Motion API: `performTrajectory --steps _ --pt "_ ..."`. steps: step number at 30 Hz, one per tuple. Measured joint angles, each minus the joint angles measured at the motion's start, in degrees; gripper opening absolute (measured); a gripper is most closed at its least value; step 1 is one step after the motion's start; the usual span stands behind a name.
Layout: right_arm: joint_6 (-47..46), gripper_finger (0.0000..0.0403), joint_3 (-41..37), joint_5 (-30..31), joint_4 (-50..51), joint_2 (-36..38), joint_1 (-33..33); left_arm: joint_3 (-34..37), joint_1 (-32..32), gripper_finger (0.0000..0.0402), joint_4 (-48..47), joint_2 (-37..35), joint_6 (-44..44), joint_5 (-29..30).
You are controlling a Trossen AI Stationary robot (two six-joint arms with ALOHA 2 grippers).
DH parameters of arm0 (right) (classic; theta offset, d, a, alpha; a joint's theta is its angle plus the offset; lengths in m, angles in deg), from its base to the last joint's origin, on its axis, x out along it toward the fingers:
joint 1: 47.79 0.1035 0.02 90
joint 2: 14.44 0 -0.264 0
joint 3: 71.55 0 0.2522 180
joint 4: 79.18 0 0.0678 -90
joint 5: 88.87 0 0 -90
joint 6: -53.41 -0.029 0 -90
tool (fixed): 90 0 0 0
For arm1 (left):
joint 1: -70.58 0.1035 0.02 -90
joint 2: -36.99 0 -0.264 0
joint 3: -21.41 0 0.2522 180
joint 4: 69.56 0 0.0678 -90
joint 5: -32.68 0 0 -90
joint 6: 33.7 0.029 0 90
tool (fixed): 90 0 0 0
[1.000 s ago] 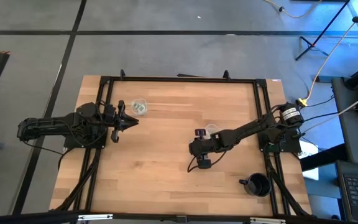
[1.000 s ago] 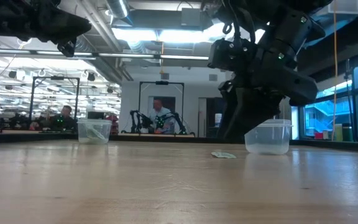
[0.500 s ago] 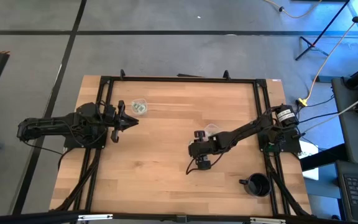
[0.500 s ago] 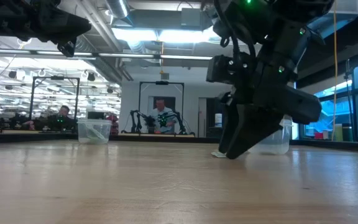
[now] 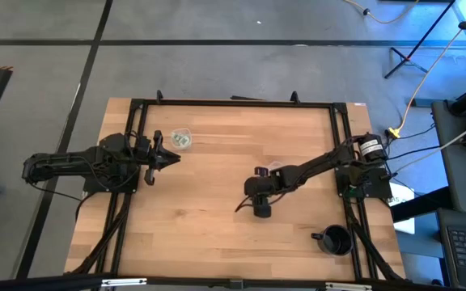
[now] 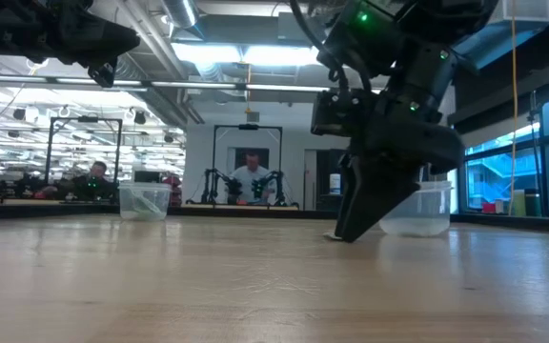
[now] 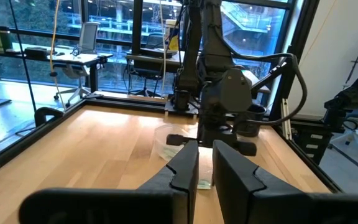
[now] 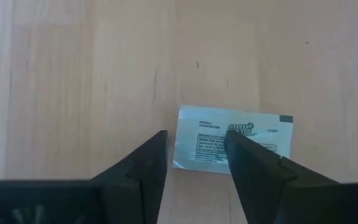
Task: Pick and place Stevia / Truvia into bins
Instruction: Put the green stevia packet into the right white container
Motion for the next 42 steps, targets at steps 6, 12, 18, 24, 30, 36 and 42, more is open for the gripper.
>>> performTrajectory --steps 6,12,18,24,30,36,42 --pt "1.38 0.0135 -0.04 0.19 0.11 -0.02 -0.18 0.00 0.00 0.0043 0.01 0.01 0.00 0.00" --pt "1.50 0.0102 -0.07 0.49 0.22 -0.05 -0.20 0.00 0.00 0.0043 0.01 0.00 0.00 -0.01" --pt "1.60 0.0083 -0.13 0.59 0.15 -0.05 -0.22 0.00 0.00 0.0043 0.01 0.00 0.00 0.00" --pt "1.62 0.0073 -0.22 0.52 -1.22 -0.05 -0.20 0.00 0.00 0.0043 0.01 0.01 0.00 -0.01" --pt "1.61 0.0058 -0.22 0.34 -1.86 0.21 -0.20 0.00 0.00 0.0043 0.01 0.01 0.00 0.00" --pt "1.60 0.0048 -0.30 -0.07 -2.14 1.13 -0.20 0.00 0.00 0.0043 0.00 0.01 0.00 0.00" --pt "1.60 0.0045 -0.44 -0.26 -1.25 3.42 -0.18 0.00 0.00 0.0043 0.01 -0.01 0.00 0.00"
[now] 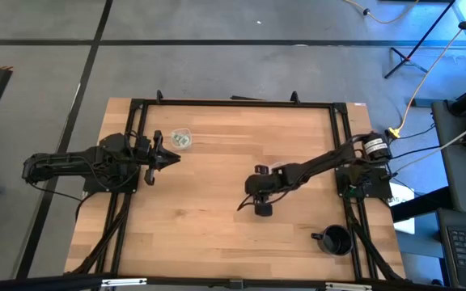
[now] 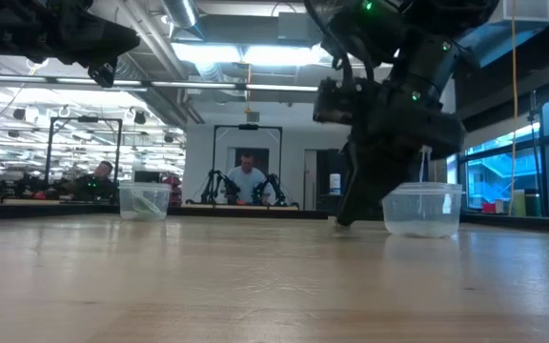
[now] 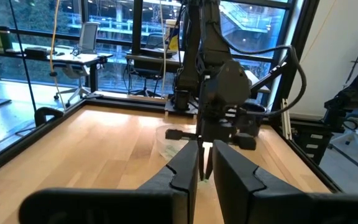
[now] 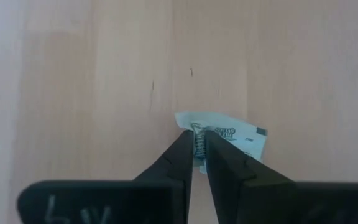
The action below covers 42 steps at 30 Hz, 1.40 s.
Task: Pick and place Stevia / Truvia into bins
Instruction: Put the green stevia packet into the right white container
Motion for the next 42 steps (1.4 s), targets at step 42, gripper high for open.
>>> performTrajectory --steps 42 --pt "-12.49 0.0045 -4.81 11.48 25.23 22.24 0.04 -0.02 0.00 0.0043 -0.44 0.02 -0.02 -0.02"
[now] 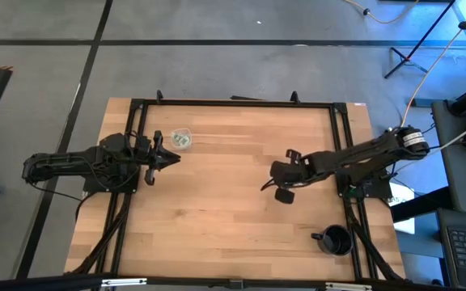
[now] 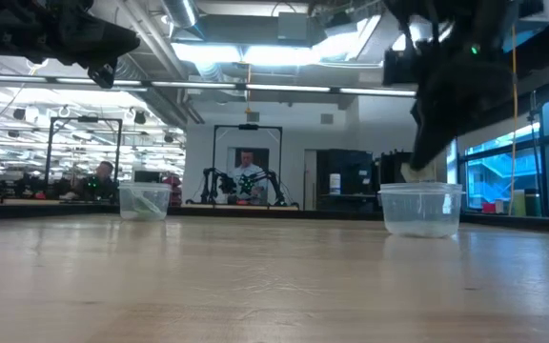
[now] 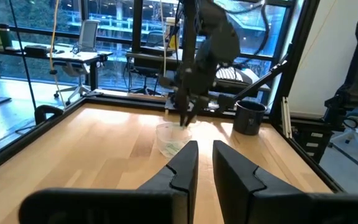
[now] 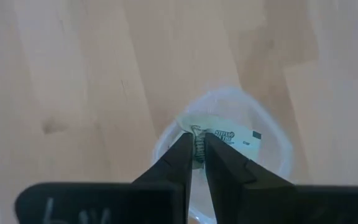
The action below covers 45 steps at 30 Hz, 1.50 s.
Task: Pick and place Stevia / Truvia into bins
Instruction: Put the green stevia packet into the right white container
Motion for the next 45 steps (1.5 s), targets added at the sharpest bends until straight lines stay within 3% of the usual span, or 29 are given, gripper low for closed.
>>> performTrajectory --steps 9,37,45 --pt "-1.47 0.0045 -6.60 -0.06 -7.31 0.00 -0.04 0.00 0.00 0.0043 0.00 -0.02 0.02 0.00" --pt "-4.00 0.0046 -6.67 0.08 -7.77 0.00 -1.95 0.00 0.00 0.0043 0.00 -0.02 0.02 0.00" --pt "-4.23 0.0112 -6.17 -0.03 -7.21 -0.02 -1.92 0.00 0.00 0.0043 0.00 -0.01 0.01 0.01"
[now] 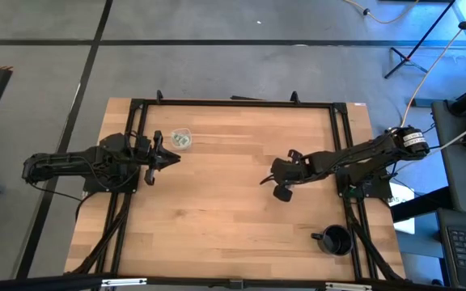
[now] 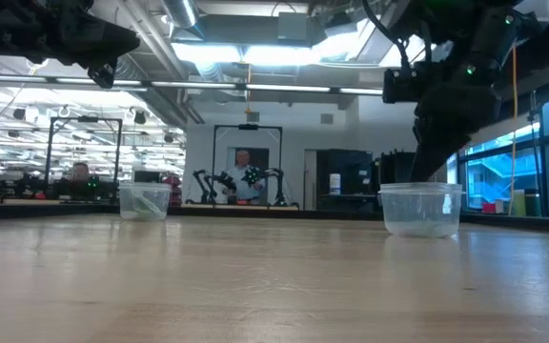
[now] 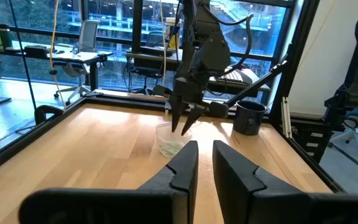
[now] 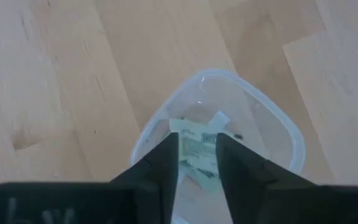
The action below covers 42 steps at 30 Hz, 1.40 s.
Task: Pick and place Stevia / Truvia into bins
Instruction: Put the green stevia packet into the right white container, then return to Home Position
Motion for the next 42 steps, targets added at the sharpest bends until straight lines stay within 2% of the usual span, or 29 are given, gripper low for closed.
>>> performTrajectory --steps 2,6,9,11,18,25,28,37,42 --pt "0.00 0.0126 1.64 -0.04 1.04 0.06 0.00 0.00 0.00 0.0043 0.02 -0.01 -0.08 -0.01" --pt "2.04 0.0137 7.52 -0.03 5.24 0.78 0.09 0.00 0.02 0.0043 -0.40 -0.01 -6.04 -0.23" --pt "7.89 0.0137 9.49 -0.08 6.58 2.55 0.11 0.00 0.13 0.0043 -0.35 -0.57 -8.38 -0.36" --pt "10.82 0.0138 9.10 -0.27 4.10 4.99 -0.21 0.00 0.13 0.0043 -0.28 -1.48 -8.25 -0.84" --pt "11.90 0.0138 1.68 -2.09 0.12 19.73 -4.24 -0.07 0.49 0.0043 1.52 -7.89 -6.69 -7.10" --pt "13.79 0.0138 -4.93 -2.03 -7.07 34.03 -6.13 -0.07 4.02 0.0043 -2.24 -15.10 -8.38 -8.31" --pt "14.99 0.0138 -7.97 -2.24 -9.86 38.69 -6.38 -0.07 5.74 0.0043 -3.79 -15.21 -9.13 -8.65" --pt "15.28 0.0138 -15.94 -2.46 -13.46 51.28 -6.38 -3.25 10.55 0.0043 -3.43 -15.23 -8.96 -14.61" --pt "14.81 0.0138 -19.90 -2.46 -13.81 59.45 -6.38 -2.94 12.09 0.0043 -3.63 -15.18 -7.50 -14.17"
